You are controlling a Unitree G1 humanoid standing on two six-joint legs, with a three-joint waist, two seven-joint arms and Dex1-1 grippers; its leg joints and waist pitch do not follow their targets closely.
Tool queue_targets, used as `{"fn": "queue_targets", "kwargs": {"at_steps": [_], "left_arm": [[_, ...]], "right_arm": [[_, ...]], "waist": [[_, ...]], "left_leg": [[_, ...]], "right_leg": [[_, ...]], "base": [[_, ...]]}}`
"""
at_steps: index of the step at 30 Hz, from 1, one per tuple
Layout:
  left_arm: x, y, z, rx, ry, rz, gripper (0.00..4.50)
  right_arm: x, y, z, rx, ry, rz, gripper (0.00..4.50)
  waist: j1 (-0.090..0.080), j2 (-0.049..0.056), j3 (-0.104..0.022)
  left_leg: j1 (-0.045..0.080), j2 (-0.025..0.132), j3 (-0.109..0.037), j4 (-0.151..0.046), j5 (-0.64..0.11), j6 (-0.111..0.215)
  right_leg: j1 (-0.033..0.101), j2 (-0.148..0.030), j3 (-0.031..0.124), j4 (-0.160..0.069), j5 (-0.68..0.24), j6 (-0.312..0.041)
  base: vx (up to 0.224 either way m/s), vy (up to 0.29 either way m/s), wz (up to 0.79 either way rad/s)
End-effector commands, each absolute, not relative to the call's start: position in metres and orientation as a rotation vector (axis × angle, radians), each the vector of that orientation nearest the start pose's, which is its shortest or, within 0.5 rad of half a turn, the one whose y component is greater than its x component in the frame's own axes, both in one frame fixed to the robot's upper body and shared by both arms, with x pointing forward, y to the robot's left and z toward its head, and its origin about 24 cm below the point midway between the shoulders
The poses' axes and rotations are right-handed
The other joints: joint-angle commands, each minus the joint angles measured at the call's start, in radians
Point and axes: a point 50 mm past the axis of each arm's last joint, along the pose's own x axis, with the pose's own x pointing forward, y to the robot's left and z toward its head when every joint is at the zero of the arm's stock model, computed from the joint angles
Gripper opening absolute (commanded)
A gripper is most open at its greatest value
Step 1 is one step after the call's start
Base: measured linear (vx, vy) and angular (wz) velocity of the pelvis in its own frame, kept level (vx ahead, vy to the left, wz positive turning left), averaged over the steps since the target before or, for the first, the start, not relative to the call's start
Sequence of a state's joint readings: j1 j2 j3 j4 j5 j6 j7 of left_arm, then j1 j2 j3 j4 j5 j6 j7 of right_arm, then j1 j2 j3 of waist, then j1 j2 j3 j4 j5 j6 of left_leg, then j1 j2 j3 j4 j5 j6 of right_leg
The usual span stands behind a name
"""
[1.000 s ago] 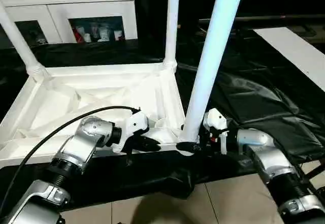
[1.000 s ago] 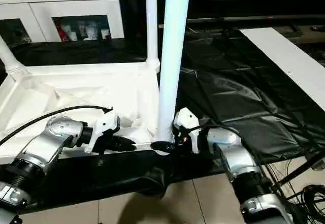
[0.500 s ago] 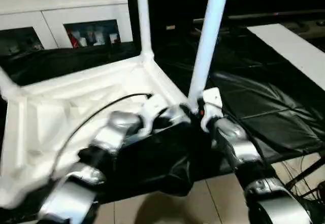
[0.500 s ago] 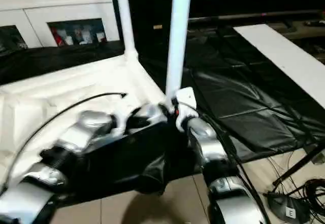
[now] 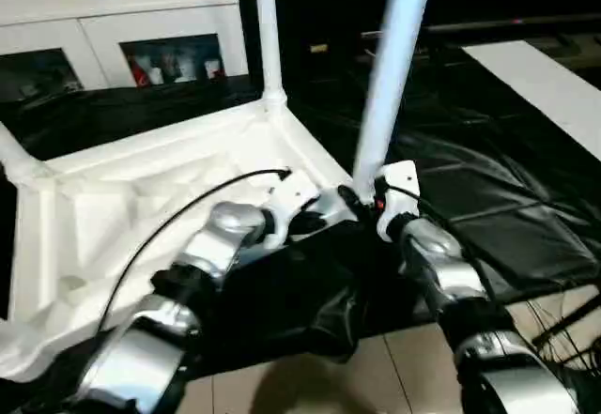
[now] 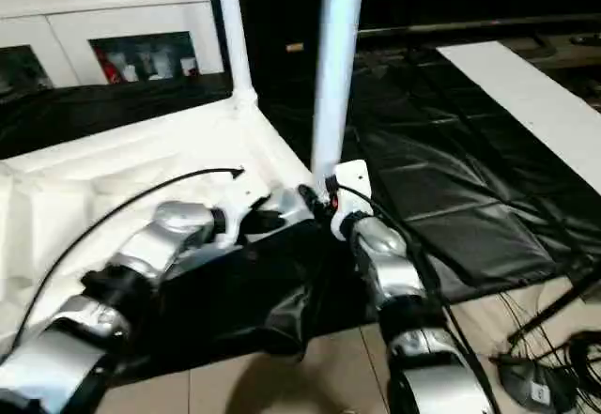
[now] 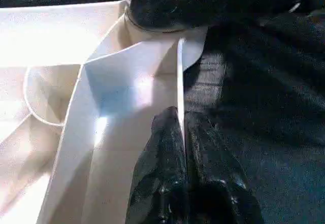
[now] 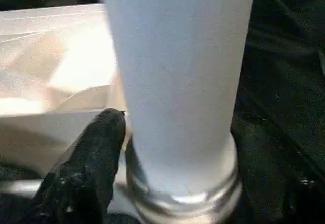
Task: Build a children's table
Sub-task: Rotate leg to tighten
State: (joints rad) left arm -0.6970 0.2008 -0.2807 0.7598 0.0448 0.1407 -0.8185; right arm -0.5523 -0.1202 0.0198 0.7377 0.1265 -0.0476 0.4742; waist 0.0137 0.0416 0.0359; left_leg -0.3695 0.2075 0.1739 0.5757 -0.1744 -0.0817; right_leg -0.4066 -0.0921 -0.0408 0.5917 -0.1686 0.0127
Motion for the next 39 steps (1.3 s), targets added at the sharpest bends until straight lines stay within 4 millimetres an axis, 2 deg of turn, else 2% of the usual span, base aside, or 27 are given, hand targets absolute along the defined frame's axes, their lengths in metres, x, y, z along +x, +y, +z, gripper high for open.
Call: {"fn": "queue_targets", "kwargs": {"at_steps": [1, 2, 3, 6, 10, 16, 20, 21, 22, 23, 24, 25, 26, 32, 35, 37, 38, 39], "left_arm": [[0.333, 0.099, 0.037, 0.38, 0.421, -1.098, 0.0], [0.33, 0.101, 0.036, 0.382, 0.419, -1.134, 0.0], [0.329, 0.101, 0.036, 0.383, 0.416, -1.144, 0.0], [0.322, 0.105, 0.039, 0.38, 0.4, -1.233, 0.0], [0.313, 0.112, 0.044, 0.375, 0.389, -1.332, 0.0], [0.306, 0.113, 0.047, 0.355, 0.386, -1.423, 0.0], [0.302, 0.114, 0.048, 0.346, 0.393, -1.458, 0.0], [0.302, 0.115, 0.048, 0.346, 0.394, -1.459, 0.0], [0.302, 0.115, 0.048, 0.347, 0.395, -1.46, 0.0], [0.302, 0.116, 0.048, 0.349, 0.398, -1.461, 0.0], [0.302, 0.116, 0.048, 0.349, 0.398, -1.461, 0.0], [0.301, 0.116, 0.048, 0.348, 0.399, -1.463, 0.0], [0.301, 0.116, 0.048, 0.348, 0.399, -1.463, 0.0], [0.302, 0.115, 0.048, 0.347, 0.401, -1.472, 0.0], [0.301, 0.116, 0.049, 0.346, 0.409, -1.481, 0.0], [0.301, 0.116, 0.049, 0.345, 0.41, -1.483, 0.0], [0.302, 0.116, 0.048, 0.347, 0.413, -1.483, 0.0], [0.302, 0.116, 0.048, 0.347, 0.414, -1.483, 0.0]], "right_arm": [[0.339, -0.123, 0.052, -0.027, 0.101, 0.666, 3.76], [0.335, -0.128, 0.054, -0.046, 0.107, 0.727, 3.76], [0.334, -0.129, 0.054, -0.051, 0.109, 0.741, 3.76], [0.317, -0.141, 0.052, -0.144, 0.152, 0.934, 3.76], [0.301, -0.152, 0.047, -0.201, 0.217, 1.082, 3.76], [0.295, -0.153, 0.046, -0.22, 0.238, 1.131, 3.76], [0.291, -0.151, 0.045, -0.227, 0.255, 1.171, 3.76], [0.291, -0.151, 0.044, -0.229, 0.261, 1.178, 3.76], [0.29, -0.151, 0.044, -0.23, 0.265, 1.181, 3.5], [0.289, -0.151, 0.043, -0.231, 0.269, 1.186, 3.5], [0.289, -0.152, 0.043, -0.231, 0.269, 1.186, 3.42], [0.289, -0.152, 0.043, -0.229, 0.273, 1.187, 3.37], [0.289, -0.152, 0.043, -0.229, 0.273, 1.187, 3.25], [0.288, -0.155, 0.042, -0.206, 0.281, 1.174, 2.74], [0.288, -0.155, 0.042, -0.199, 0.283, 1.173, 2.67], [0.288, -0.155, 0.042, -0.198, 0.284, 1.173, 2.65], [0.288, -0.155, 0.041, -0.194, 0.284, 1.17, 2.64], [0.288, -0.155, 0.041, -0.193, 0.284, 1.168, 2.64]], "waist": [[0.006, -0.019, -0.057], [0.004, -0.018, -0.056], [0.006, -0.022, -0.055], [0.014, -0.027, -0.055], [0.02, -0.021, -0.055], [0.019, -0.025, -0.052], [0.02, -0.019, -0.052], [0.02, -0.02, -0.052], [0.022, -0.021, -0.053], [0.023, -0.017, -0.053], [0.022, -0.02, -0.053], [0.023, -0.017, -0.053], [0.022, -0.019, -0.053], [0.023, -0.016, -0.055], [0.023, -0.011, -0.056], [0.023, -0.012, -0.056], [0.024, -0.004, -0.055], [0.023, -0.009, -0.056]], "left_leg": [[-0.001, 0.006, 0.007, -0.064, -0.261, 0.069], [-0.002, 0.007, 0.007, -0.065, -0.258, 0.071], [0.0, 0.008, 0.008, -0.064, -0.262, 0.077], [0.001, 0.01, 0.009, -0.062, -0.245, 0.084], [0.001, 0.012, 0.011, -0.062, -0.228, 0.087], [0.004, 0.012, 0.01, -0.065, -0.26, 0.067], [0.005, 0.013, 0.01, -0.065, -0.256, 0.064], [0.005, 0.013, 0.011, -0.065, -0.257, 0.064], [0.005, 0.012, 0.011, -0.064, -0.253, 0.064], [0.005, 0.012, 0.01, -0.065, -0.251, 0.063], [0.004, 0.011, 0.01, -0.064, -0.251, 0.061], [0.005, 0.011, 0.01, -0.065, -0.251, 0.06], [0.005, 0.011, 0.01, -0.064, -0.253, 0.059], [0.005, 0.011, 0.01, -0.062, -0.243, 0.06], [0.006, 0.011, 0.01, -0.062, -0.242, 0.06], [0.005, 0.01, 0.01, -0.062, -0.247, 0.059], [0.006, 0.011, 0.009, -0.063, -0.251, 0.056], [0.006, 0.011, 0.01, -0.062, -0.256, 0.055]], "right_leg": [[0.054, -0.028, 0.018, -0.072, -0.239, -0.225], [0.054, -0.029, 0.019, -0.072, -0.237, -0.227], [0.052, -0.028, 0.019, -0.073, -0.246, -0.225], [0.052, -0.028, 0.021, -0.07, -0.234, -0.23], [0.05, -0.028, 0.022, -0.067, -0.199, -0.246], [0.046, -0.029, 0.024, -0.072, -0.27, -0.229], [0.045, -0.027, 0.024, -0.068, -0.234, -0.24], [0.045, -0.027, 0.024, -0.069, -0.233, -0.24], [0.046, -0.026, 0.023, -0.067, -0.225, -0.241], [0.047, -0.027, 0.023, -0.066, -0.222, -0.242], [0.047, -0.027, 0.023, -0.067, -0.221, -0.241], [0.048, -0.027, 0.023, -0.067, -0.222, -0.241], [0.048, -0.027, 0.023, -0.067, -0.223, -0.24], [0.05, -0.025, 0.023, -0.064, -0.189, -0.25], [0.05, -0.025, 0.022, -0.064, -0.177, -0.255], [0.051, -0.025, 0.022, -0.064, -0.182, -0.257], [0.051, -0.025, 0.021, -0.064, -0.185, -0.257], [0.051, -0.024, 0.021, -0.065, -0.184, -0.257]], "base": [[0.0, 0.0, 0.0], [0.0, 0.0, 0.0], [0.0, 0.0, 0.0], [0.0, 0.0, 0.0], [0.0, 0.0, 0.0], [0.0, 0.0, 0.0], [0.0, 0.0, 0.0], [0.0, 0.0, 0.0], [0.0, 0.0, 0.0], [0.0, 0.0, 0.0], [0.0, 0.0, 0.0], [0.0, 0.0, 0.0], [0.0, 0.0, 0.0], [0.0, 0.0, 0.0], [0.0, 0.0, 0.0], [0.0, 0.0, 0.0], [0.0, 0.0, 0.0], [0.0, 0.0, 0.0]]}}
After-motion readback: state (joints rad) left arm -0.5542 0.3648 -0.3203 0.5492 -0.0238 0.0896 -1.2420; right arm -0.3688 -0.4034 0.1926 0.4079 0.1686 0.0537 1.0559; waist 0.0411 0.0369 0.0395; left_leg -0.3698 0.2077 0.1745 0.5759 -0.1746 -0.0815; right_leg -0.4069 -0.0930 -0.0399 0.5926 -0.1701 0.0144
